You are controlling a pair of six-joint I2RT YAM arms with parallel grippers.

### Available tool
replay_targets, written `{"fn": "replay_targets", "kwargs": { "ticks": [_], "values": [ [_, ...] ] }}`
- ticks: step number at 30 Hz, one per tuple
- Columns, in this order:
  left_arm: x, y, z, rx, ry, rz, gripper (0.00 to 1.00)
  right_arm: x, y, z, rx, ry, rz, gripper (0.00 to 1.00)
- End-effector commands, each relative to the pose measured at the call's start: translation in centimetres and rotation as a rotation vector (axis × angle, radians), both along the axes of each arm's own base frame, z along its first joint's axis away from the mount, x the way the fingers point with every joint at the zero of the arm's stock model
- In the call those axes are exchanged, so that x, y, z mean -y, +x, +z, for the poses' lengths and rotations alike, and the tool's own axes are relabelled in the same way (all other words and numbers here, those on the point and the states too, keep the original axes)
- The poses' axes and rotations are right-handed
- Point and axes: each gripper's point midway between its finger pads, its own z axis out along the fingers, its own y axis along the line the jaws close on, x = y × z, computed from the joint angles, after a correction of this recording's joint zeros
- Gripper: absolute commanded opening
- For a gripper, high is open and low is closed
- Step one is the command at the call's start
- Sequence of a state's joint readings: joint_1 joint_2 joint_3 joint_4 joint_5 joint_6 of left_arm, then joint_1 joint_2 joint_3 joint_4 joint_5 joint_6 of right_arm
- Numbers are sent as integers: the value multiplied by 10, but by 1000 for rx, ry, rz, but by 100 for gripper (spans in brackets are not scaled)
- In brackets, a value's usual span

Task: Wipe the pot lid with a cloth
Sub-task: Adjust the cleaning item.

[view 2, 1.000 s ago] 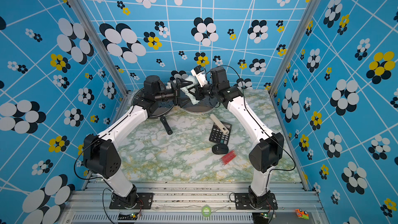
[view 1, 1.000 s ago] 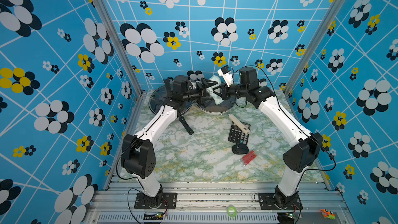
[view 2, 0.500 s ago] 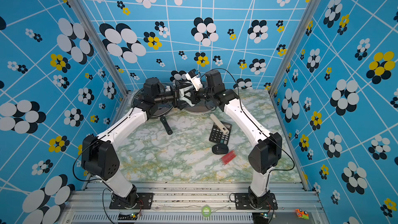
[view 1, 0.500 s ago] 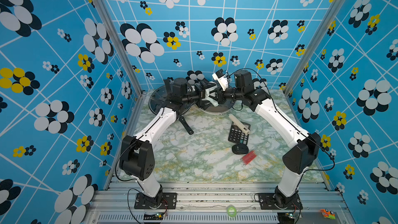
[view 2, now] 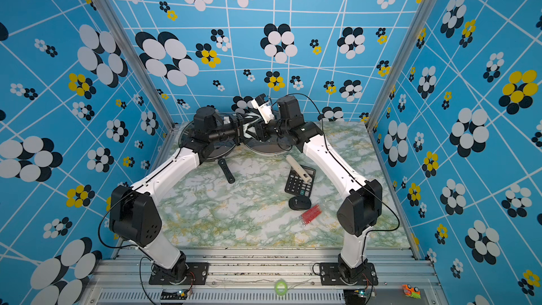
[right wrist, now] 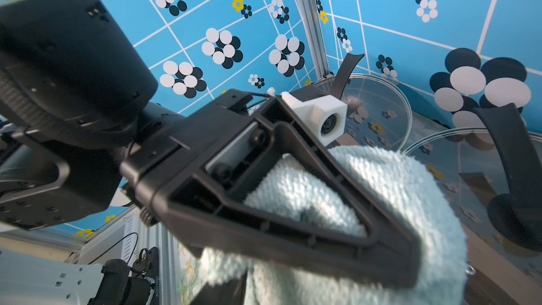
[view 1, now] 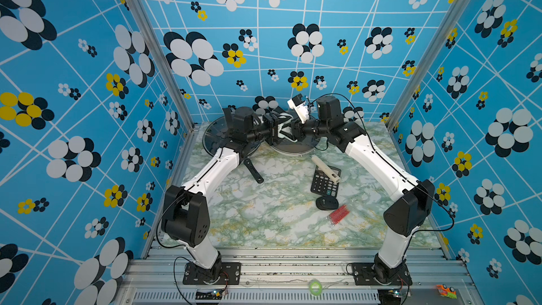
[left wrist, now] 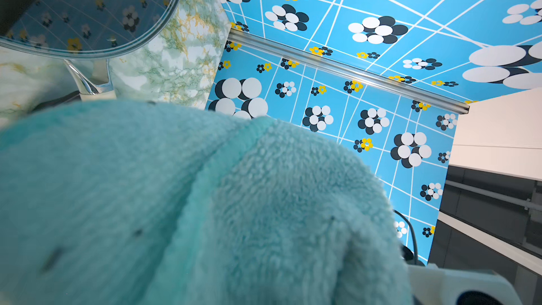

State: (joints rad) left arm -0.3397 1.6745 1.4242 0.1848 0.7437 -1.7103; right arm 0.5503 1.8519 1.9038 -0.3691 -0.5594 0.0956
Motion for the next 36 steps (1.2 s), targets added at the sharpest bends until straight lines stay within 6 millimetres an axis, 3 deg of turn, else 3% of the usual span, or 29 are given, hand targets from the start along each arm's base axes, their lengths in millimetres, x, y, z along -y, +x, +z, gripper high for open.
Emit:
{"fn": "replay_targets", "kwargs": {
  "ticks": [1, 6, 9, 11, 17, 22, 25, 30, 36],
  "values": [
    [-9, -9, 10, 32, -6, 10, 56, -1, 9, 14, 29, 7, -25, 49],
    [-24, -4, 9, 45, 2, 60, 44, 10, -6, 29, 50, -1, -17, 55],
    [-34, 2, 12, 67, 3, 96, 29, 19, -16, 34, 53, -17, -24, 60],
    [-39, 6, 13, 78, 3, 115, 25, 29, -16, 34, 55, -30, -53, 61],
    [-67, 14, 17, 128, 13, 187, 14, 80, 2, 49, 55, 17, -214, 64],
    [-96, 8, 17, 177, 120, 253, 8, 127, 19, 61, 63, 83, -355, 73],
    [-106, 0, 17, 216, 197, 270, 6, 137, 35, 49, 72, 25, -425, 76],
    [-123, -18, 15, 269, 346, 312, 4, 136, 83, 22, 67, -24, -508, 77],
    [-143, -45, 13, 307, 515, 366, 1, 117, 139, -25, 91, -126, -498, 78]
  ]
}}
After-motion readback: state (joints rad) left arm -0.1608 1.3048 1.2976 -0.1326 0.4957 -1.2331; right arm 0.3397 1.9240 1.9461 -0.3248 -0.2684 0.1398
